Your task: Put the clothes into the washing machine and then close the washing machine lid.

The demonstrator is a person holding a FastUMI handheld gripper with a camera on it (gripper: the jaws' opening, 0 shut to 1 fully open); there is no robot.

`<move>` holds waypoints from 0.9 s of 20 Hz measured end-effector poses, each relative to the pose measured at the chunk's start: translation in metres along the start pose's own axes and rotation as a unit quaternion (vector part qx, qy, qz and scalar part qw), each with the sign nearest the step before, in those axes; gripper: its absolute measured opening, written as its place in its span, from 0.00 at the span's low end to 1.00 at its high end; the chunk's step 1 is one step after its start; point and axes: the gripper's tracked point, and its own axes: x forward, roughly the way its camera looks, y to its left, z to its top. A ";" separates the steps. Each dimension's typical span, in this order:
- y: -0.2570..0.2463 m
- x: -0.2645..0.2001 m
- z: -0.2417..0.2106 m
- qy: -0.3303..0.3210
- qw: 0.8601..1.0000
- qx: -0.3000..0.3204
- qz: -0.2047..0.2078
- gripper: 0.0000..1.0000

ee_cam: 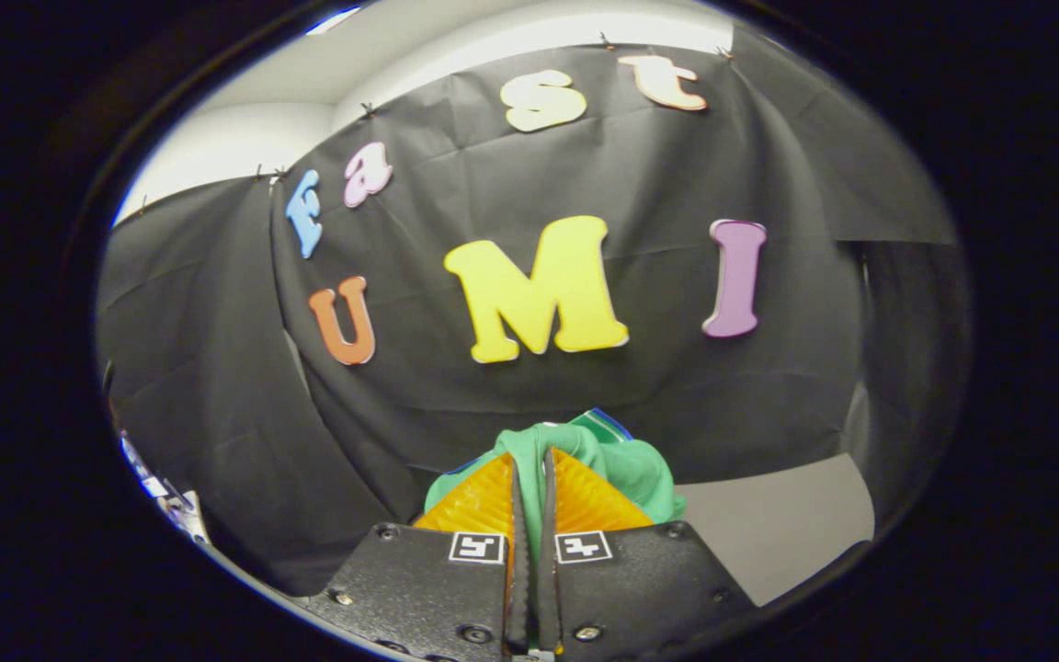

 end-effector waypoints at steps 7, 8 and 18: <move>0.075 0.047 -0.003 0.019 0.998 -0.007 0.066 0.07; 0.083 0.056 -0.009 0.027 0.997 -0.006 0.070 0.07; 0.115 0.125 -0.105 0.108 0.990 -0.003 0.088 0.07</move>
